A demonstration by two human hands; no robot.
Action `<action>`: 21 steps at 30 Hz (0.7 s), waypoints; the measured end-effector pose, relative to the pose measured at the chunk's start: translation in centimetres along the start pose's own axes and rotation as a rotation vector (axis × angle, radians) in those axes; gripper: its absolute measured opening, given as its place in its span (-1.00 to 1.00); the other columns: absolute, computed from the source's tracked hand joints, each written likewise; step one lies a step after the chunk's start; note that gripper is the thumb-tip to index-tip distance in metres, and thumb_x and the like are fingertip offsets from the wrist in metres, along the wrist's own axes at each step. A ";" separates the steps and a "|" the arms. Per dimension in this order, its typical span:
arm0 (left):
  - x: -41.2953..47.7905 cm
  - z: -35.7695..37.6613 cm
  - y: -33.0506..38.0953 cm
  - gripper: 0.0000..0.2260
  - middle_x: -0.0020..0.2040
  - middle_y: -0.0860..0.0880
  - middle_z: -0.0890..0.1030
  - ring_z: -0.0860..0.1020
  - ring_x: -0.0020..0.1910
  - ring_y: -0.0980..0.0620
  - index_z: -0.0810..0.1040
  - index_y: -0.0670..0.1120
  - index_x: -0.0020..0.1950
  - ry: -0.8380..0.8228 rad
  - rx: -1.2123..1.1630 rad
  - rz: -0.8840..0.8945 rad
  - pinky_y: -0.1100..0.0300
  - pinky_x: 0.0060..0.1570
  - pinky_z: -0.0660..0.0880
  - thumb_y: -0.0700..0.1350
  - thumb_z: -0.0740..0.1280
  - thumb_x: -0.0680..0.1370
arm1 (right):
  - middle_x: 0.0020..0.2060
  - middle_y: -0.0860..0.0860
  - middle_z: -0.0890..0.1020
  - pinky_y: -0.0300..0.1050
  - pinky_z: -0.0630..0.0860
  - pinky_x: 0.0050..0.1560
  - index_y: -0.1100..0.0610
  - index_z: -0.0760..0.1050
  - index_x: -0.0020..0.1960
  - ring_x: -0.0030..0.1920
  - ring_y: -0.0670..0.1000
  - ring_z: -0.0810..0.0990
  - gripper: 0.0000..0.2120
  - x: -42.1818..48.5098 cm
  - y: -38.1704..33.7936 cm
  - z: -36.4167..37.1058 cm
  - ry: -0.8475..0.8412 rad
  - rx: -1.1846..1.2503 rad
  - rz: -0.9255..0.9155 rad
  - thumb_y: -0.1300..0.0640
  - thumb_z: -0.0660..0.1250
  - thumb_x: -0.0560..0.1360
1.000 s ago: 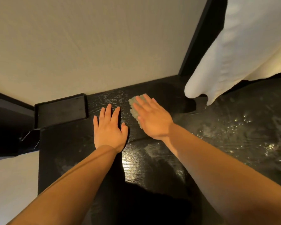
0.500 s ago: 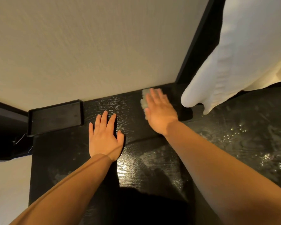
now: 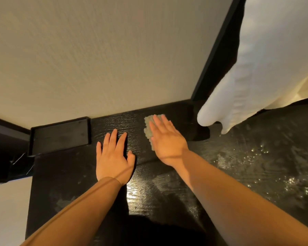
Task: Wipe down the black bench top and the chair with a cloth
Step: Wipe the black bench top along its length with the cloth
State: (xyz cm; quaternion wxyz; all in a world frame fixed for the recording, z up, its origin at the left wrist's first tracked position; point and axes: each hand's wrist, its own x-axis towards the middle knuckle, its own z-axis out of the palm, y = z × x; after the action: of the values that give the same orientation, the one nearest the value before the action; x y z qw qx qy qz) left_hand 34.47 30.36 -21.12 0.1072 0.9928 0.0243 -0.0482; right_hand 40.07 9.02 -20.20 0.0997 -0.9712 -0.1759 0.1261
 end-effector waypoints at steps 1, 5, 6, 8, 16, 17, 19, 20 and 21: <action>0.0 0.0 0.0 -0.36 0.73 -0.02 0.11 0.00 0.71 -0.06 0.21 0.10 0.70 0.001 0.000 0.001 -0.18 0.67 -0.06 0.19 0.06 0.60 | 0.69 0.09 -0.16 0.06 -0.23 0.62 0.13 -0.13 0.70 0.66 0.17 -0.24 -0.42 0.8 1.3 -0.6 -0.011 -0.009 0.078 0.01 -0.08 0.74; 0.1 -0.1 0.0 -0.37 0.73 -0.02 0.11 0.00 0.71 -0.07 0.20 0.10 0.70 0.002 0.003 0.001 -0.18 0.67 -0.06 0.19 0.06 0.60 | 0.68 0.14 -0.16 0.18 -0.13 0.65 0.14 -0.18 0.69 0.67 0.23 -0.17 -0.39 2.9 4.8 -1.6 0.023 -0.093 0.403 0.01 -0.04 0.73; 0.0 0.0 0.0 -0.37 0.73 -0.02 0.11 0.00 0.71 -0.07 0.20 0.10 0.70 0.004 0.004 0.001 -0.18 0.67 -0.06 0.19 0.06 0.61 | 0.68 0.15 -0.13 0.20 -0.09 0.65 0.15 -0.16 0.70 0.67 0.24 -0.13 -0.39 3.1 5.1 -1.6 0.039 -0.114 0.453 -0.01 -0.04 0.73; 0.1 -0.1 0.0 -0.37 0.73 -0.02 0.11 0.01 0.71 -0.07 0.21 0.10 0.70 0.008 0.001 0.002 -0.19 0.67 -0.05 0.19 0.06 0.61 | 0.68 0.16 -0.12 0.21 -0.07 0.65 0.15 -0.15 0.70 0.67 0.25 -0.12 -0.38 3.3 4.7 -1.6 0.052 -0.108 0.499 -0.03 -0.04 0.73; -0.1 -0.1 0.0 -0.38 0.72 -0.06 0.14 0.04 0.70 -0.10 0.22 0.08 0.69 0.016 -0.004 0.011 -0.21 0.66 -0.04 0.17 0.09 0.61 | 0.68 0.12 -0.16 0.09 -0.23 0.63 0.15 -0.16 0.70 0.66 0.21 -0.26 -0.40 -4.4 0.1 0.2 -0.041 -0.004 0.152 0.00 -0.06 0.74; 0.0 -0.1 -0.1 -0.38 0.72 -0.06 0.14 0.04 0.70 -0.11 0.22 0.08 0.69 0.016 -0.002 0.012 -0.21 0.66 -0.04 0.17 0.10 0.62 | 0.68 0.10 -0.19 0.07 -0.24 0.63 0.14 -0.18 0.69 0.66 0.18 -0.27 -0.41 -4.4 0.9 0.1 -0.057 -0.018 0.141 -0.01 -0.08 0.75; 0.1 -0.1 -0.1 -0.38 0.72 -0.06 0.14 0.04 0.70 -0.11 0.21 0.08 0.69 0.016 -0.004 0.013 -0.22 0.66 -0.03 0.17 0.11 0.62 | 0.67 0.09 -0.24 0.06 -0.23 0.63 0.13 -0.23 0.69 0.66 0.17 -0.28 -0.40 -3.5 3.0 -0.2 -0.063 -0.070 0.243 -0.02 -0.11 0.75; 0.1 -0.2 0.0 -0.38 0.72 -0.06 0.14 0.04 0.70 -0.11 0.21 0.08 0.69 0.016 -0.004 0.013 -0.21 0.66 -0.03 0.17 0.11 0.62 | 0.67 0.10 -0.25 0.06 -0.21 0.62 0.13 -0.25 0.69 0.66 0.19 -0.27 -0.39 -3.0 3.8 -0.4 -0.058 -0.095 0.328 -0.02 -0.10 0.74; 0.0 -0.2 0.0 -0.38 0.72 -0.06 0.14 0.04 0.70 -0.11 0.21 0.08 0.69 0.017 -0.003 0.013 -0.21 0.66 -0.03 0.17 0.11 0.62 | 0.67 0.12 -0.26 0.08 -0.20 0.62 0.13 -0.26 0.69 0.66 0.21 -0.26 -0.37 -2.5 4.4 -0.5 -0.057 -0.107 0.408 -0.03 -0.07 0.74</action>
State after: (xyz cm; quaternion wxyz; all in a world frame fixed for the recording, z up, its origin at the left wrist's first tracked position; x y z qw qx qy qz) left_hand 34.53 30.40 -20.96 0.1088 0.9931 0.0189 -0.0392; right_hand 39.32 4.01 -20.20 0.0151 -0.9866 0.0152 0.1615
